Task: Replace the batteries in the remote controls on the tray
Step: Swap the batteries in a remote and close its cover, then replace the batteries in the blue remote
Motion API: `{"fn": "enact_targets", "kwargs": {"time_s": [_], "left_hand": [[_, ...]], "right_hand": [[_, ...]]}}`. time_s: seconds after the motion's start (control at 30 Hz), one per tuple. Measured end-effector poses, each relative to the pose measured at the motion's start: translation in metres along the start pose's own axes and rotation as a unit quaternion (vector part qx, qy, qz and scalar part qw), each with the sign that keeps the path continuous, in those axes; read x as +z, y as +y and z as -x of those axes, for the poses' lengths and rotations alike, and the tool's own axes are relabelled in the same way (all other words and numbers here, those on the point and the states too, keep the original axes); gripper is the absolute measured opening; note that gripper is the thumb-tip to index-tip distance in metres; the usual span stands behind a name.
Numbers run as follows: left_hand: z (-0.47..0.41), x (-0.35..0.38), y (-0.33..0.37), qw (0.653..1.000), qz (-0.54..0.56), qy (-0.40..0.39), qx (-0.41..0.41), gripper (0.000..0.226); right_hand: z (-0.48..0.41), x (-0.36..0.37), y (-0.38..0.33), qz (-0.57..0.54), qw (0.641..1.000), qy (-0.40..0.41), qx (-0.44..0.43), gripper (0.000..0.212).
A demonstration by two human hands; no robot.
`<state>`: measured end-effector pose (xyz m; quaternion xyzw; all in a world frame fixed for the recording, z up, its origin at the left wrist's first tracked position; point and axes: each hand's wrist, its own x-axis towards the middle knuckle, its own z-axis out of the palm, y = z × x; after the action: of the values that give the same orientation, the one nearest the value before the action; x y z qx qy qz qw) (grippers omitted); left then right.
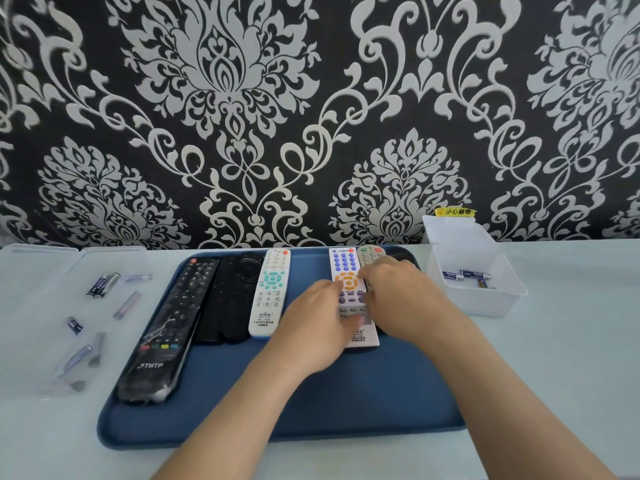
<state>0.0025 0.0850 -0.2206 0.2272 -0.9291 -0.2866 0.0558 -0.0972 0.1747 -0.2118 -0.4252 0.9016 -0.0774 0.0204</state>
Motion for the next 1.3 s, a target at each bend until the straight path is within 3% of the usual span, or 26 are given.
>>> {"fn": "enact_targets", "kwargs": {"time_s": [0.2, 0.37, 0.47, 0.57, 0.67, 0.83, 1.03, 1.13, 1.17, 1.2, 1.3], "left_hand": [[0.001, 0.0, -0.001, 0.999, 0.007, 0.019, 0.03, 0.027], [0.004, -0.028, -0.013, 0.992, -0.044, 0.118, 0.033, 0.032], [0.005, -0.045, -0.036, 0.982, -0.1, 0.163, -0.002, 0.029], [0.008, -0.059, -0.062, 0.983, -0.139, 0.117, -0.04, 0.032], [0.015, -0.068, -0.076, 0.982, -0.183, 0.017, -0.034, 0.035], [0.026, -0.073, -0.088, 0.971, -0.21, -0.11, -0.035, 0.064], [0.028, -0.069, -0.099, 0.972, -0.232, -0.042, -0.003, 0.07], [0.03, -0.071, -0.098, 0.979, -0.203, -0.02, 0.01, 0.07], [0.031, -0.072, -0.097, 0.987, -0.158, 0.016, 0.015, 0.063], [0.031, -0.071, -0.091, 0.992, -0.096, 0.072, 0.024, 0.051], [0.03, -0.066, -0.07, 0.974, 0.123, 0.187, 0.018, 0.026]], "right_hand": [[-0.004, 0.011, -0.002, -0.001, 0.999, 0.025, -0.032, 0.033], [-0.005, 0.012, -0.018, -0.13, 0.983, 0.097, -0.081, 0.028], [0.001, 0.014, -0.038, -0.181, 0.973, 0.073, -0.122, 0.038], [0.004, 0.027, -0.059, -0.16, 0.972, 0.04, -0.168, 0.045], [0.001, 0.039, -0.077, -0.116, 0.978, 0.022, -0.17, 0.049], [-0.001, 0.046, -0.099, -0.036, 0.989, 0.046, -0.135, 0.037], [-0.013, 0.026, -0.111, 0.005, 0.998, 0.023, -0.051, 0.044], [-0.019, 0.015, -0.099, -0.137, 0.99, -0.016, 0.013, 0.035], [-0.02, 0.011, -0.092, -0.247, 0.968, -0.029, 0.043, 0.032], [-0.02, 0.006, -0.082, -0.382, 0.92, -0.043, 0.073, 0.031], [-0.011, 0.0, -0.061, -0.73, 0.669, -0.106, 0.084, 0.035]]}}
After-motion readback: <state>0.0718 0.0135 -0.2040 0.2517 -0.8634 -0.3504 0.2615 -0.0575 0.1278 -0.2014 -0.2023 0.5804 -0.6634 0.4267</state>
